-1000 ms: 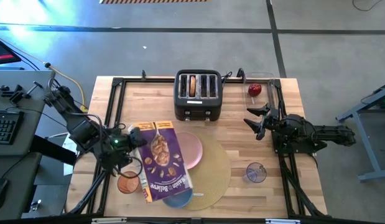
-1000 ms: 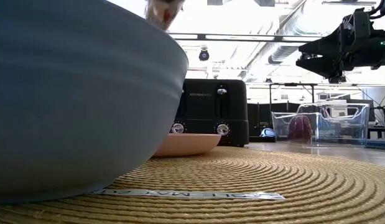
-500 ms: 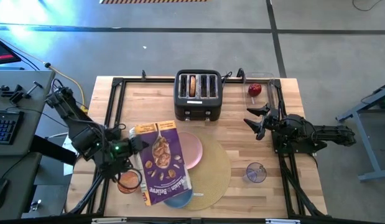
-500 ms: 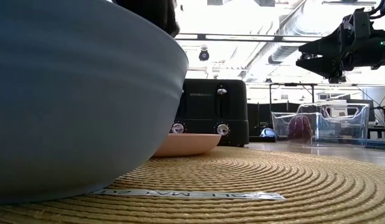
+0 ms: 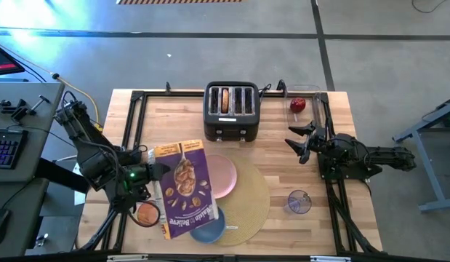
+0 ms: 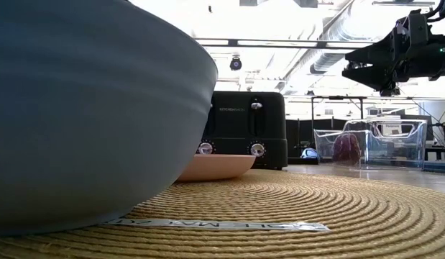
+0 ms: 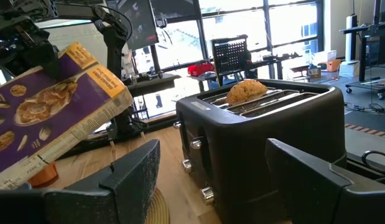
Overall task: Arrange a breakfast setting
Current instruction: Pour the cereal into the bowl
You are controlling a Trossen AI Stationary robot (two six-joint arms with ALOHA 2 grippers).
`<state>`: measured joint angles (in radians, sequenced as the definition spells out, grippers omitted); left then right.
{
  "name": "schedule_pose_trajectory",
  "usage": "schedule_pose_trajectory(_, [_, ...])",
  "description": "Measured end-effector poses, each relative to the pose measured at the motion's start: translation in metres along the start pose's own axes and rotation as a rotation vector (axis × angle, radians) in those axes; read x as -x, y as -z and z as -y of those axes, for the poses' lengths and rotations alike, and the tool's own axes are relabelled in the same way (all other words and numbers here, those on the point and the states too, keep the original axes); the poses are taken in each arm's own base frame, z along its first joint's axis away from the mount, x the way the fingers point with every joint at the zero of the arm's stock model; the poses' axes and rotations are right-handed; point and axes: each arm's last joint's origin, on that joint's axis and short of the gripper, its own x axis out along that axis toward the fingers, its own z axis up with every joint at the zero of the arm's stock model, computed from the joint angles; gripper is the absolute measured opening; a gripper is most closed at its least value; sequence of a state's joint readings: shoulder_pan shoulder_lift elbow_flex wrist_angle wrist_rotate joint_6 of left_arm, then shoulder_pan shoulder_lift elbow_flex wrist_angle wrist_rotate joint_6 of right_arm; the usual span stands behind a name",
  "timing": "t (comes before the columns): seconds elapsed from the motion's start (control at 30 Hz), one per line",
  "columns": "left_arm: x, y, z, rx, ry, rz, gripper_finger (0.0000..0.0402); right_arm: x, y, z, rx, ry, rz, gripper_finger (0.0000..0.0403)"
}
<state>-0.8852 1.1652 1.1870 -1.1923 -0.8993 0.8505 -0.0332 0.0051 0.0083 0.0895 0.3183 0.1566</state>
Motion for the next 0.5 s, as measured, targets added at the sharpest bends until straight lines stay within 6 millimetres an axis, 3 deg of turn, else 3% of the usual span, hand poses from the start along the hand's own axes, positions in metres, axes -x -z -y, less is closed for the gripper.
schedule_pose_trajectory(0.5, [0.0001,-0.0003,-0.0014,-0.118,-0.024,-0.016,0.0005,0.0,0.0,0.0,0.0,0.0,0.0,0.0284])
